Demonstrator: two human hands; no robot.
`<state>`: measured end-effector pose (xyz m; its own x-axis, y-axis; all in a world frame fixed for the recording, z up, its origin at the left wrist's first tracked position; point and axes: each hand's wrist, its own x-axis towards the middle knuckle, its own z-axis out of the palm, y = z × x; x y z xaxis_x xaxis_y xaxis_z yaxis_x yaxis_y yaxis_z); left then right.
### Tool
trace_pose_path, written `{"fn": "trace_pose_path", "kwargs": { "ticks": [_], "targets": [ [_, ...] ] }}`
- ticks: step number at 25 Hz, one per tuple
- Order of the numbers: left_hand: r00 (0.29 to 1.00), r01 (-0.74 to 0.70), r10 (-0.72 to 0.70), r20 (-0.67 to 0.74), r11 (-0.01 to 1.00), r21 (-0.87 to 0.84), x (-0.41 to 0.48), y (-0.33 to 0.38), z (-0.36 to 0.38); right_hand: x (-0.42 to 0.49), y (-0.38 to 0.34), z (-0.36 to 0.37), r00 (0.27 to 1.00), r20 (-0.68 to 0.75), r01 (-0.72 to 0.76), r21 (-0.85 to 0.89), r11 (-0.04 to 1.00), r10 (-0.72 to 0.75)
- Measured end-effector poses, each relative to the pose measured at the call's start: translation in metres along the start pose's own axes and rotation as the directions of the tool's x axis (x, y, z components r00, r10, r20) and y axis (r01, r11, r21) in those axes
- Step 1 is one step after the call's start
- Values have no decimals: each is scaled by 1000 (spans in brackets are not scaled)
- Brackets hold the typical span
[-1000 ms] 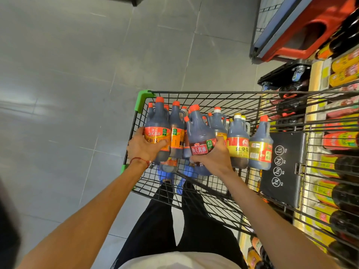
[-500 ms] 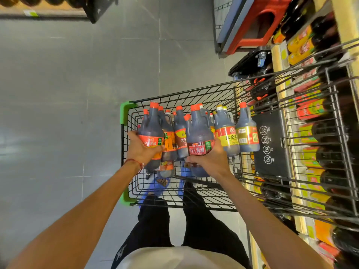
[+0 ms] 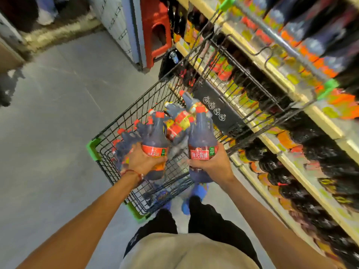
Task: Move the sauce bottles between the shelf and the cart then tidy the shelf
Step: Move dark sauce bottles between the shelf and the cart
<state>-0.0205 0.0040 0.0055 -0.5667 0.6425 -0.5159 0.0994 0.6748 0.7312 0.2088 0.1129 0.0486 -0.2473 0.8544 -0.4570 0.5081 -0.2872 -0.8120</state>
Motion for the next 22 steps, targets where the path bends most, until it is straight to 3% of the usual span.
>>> {"fn": "trace_pose_path", "kwargs": {
  "ticks": [4, 10, 15, 18, 22],
  "targets": [
    [967, -207, 202, 153, 978, 17, -14, 48, 28, -42, 14, -50, 975, -221, 26, 116, 993, 0],
    [850, -434, 410, 331, 901, -2, -62, 111, 111, -98, 61, -140, 907, -420, 116, 231, 966, -8],
    [797, -465, 446, 408, 883, -57, -139, 150, 194, -156, 100, -216, 868, -496, 186, 309, 933, -9],
    [766, -447, 443, 466, 888, -109, -192, 163, 249, -191, 133, -264, 880, -474, 169, 342, 924, 14],
    [730, -447, 460, 505, 881, -157, -236, 174, 306, -220, 169, -319, 869, -494, 141, 273, 952, 12]
  ]
}}
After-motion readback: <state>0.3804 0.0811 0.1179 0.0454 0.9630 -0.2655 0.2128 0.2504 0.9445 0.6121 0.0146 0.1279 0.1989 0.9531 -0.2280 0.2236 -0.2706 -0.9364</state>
